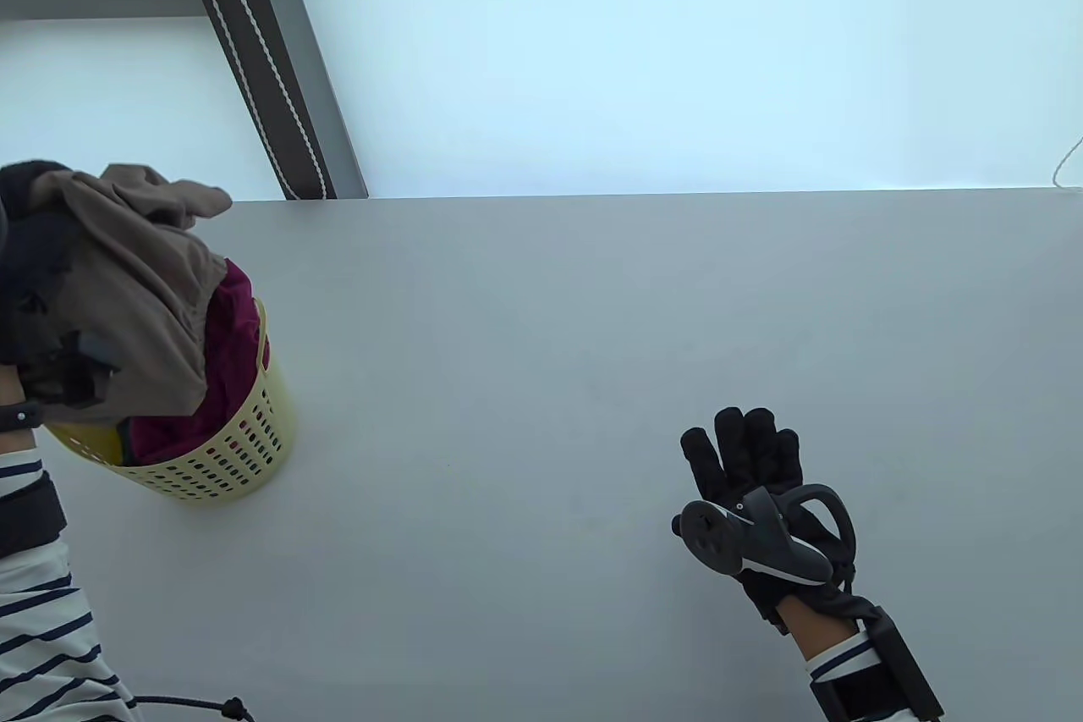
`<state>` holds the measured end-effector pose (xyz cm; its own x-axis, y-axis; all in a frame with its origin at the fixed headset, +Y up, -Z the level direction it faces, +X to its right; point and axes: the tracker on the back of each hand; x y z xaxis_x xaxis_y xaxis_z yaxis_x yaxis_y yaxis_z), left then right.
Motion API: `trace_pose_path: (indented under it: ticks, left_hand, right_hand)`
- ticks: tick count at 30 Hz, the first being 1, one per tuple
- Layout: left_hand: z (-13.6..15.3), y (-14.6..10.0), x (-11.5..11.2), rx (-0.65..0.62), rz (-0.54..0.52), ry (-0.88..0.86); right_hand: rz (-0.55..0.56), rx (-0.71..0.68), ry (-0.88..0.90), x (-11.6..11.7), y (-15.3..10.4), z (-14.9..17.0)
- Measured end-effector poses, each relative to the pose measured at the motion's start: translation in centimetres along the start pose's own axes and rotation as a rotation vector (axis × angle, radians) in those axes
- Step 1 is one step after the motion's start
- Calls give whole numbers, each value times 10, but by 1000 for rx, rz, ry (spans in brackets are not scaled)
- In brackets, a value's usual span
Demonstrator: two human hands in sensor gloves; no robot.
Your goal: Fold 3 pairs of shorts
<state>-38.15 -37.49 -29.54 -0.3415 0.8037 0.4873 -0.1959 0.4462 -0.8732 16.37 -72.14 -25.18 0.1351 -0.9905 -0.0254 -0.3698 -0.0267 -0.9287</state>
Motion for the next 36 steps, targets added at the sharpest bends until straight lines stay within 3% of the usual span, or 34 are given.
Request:
trace_pose_path:
  ticks: [2,4,6,8,10,13,15,16,19,23,27,31,32,34,35,36]
  left_hand:
    - [-22,-2,21,-83,-78,-105]
    - [-48,-2,31,-173,-79,-270]
    - [-71,-1,24,-245,-1,-347]
    - [-99,-3,-2,-315,125,-392]
    - [-119,-8,-35,-365,274,-429]
    - [-146,-25,-106,-429,568,-472]
    - [-160,-46,-171,-462,818,-509]
    - [-163,-54,-192,-467,896,-516]
    - [-170,-90,-283,-451,1198,-543]
    - [-166,-108,-362,-418,1309,-479]
    - [-158,-101,-401,-431,1268,-369]
    - [-157,-94,-403,-463,870,124]
    - [-159,-96,-395,-521,711,277]
    - [-163,-103,-381,-634,494,428]
    - [-166,-112,-369,-753,378,509]
    - [-167,-122,-360,-849,324,557]
  right_hand:
    - [10,1,3,-2,-1,1]
    - [21,3,4,-4,-1,1]
    - [33,7,5,-7,-2,2]
    - [45,9,10,-9,-3,3]
    - [55,11,14,-11,-4,4]
    - [70,20,8,-14,-5,5]
    - [81,29,0,-15,-6,7]
    - [84,32,0,-16,-6,7]
    - [84,48,4,-15,-6,10]
    - [77,89,-16,-13,-5,17]
    - [83,124,-35,-13,-5,21]
    - [81,132,-41,-14,-6,21]
    - [79,131,-42,-14,-6,20]
    - [77,130,-43,-14,-6,20]
    - [76,130,-43,-15,-6,20]
    - [75,130,-43,-15,-6,19]
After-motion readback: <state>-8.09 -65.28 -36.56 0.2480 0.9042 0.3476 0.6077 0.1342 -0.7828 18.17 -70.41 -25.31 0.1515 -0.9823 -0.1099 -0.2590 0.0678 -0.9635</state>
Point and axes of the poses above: the tracker on the back of each hand, its own z axis roughly to the little-finger side, its own y axis roughly from the wrist to the fingertips, x = y × z, and after that the axes turned 2 degrees about z, right-handed
